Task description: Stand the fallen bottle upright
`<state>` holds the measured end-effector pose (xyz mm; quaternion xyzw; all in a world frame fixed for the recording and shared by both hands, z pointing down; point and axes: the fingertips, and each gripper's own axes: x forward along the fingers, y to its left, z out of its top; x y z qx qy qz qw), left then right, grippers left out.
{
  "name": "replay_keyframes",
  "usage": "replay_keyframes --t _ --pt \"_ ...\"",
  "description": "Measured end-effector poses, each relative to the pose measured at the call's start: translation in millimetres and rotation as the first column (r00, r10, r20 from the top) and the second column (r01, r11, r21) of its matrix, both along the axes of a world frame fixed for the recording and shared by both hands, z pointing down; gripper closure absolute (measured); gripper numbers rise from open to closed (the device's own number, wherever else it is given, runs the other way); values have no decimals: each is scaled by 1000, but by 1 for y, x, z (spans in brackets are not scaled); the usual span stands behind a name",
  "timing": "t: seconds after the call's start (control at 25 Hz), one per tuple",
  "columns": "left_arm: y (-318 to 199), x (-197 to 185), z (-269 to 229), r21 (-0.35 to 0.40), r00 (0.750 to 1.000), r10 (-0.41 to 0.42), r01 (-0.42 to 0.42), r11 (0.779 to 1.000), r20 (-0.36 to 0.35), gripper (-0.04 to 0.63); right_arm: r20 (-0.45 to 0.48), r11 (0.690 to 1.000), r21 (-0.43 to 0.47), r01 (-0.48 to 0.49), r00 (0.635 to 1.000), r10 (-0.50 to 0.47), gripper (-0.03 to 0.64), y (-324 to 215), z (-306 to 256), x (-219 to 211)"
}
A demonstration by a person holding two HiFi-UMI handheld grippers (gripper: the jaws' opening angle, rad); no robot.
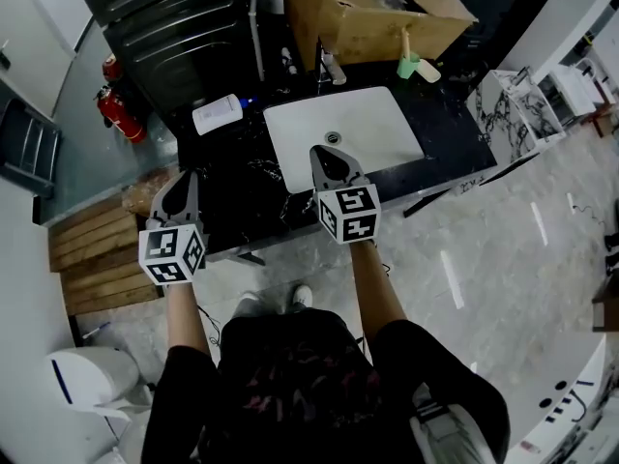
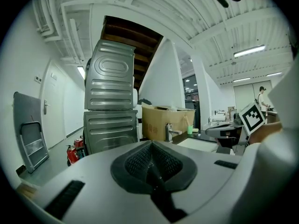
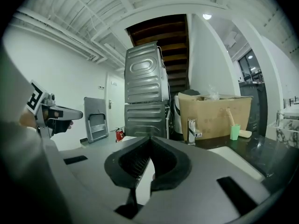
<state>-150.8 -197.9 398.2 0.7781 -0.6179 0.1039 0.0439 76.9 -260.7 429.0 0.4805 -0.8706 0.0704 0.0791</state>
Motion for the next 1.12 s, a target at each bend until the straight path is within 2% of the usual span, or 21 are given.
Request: replay_keyframes --t 0.24,0.84,1.12 --pt "-25 -1 2 5 999 26 -27 1000 31 580 6 1000 -7 -4 1000 4 604 -22 4 -7" --pt "-101 -34 28 -36 995 100 -100 994 -11 580 -26 997 -31 -71 997 70 604 -85 18 -43" --pt "-137 -37 45 -57 990 134 -136 989 -37 580 -65 995 -28 -93 994 91 604 -107 27 -52"
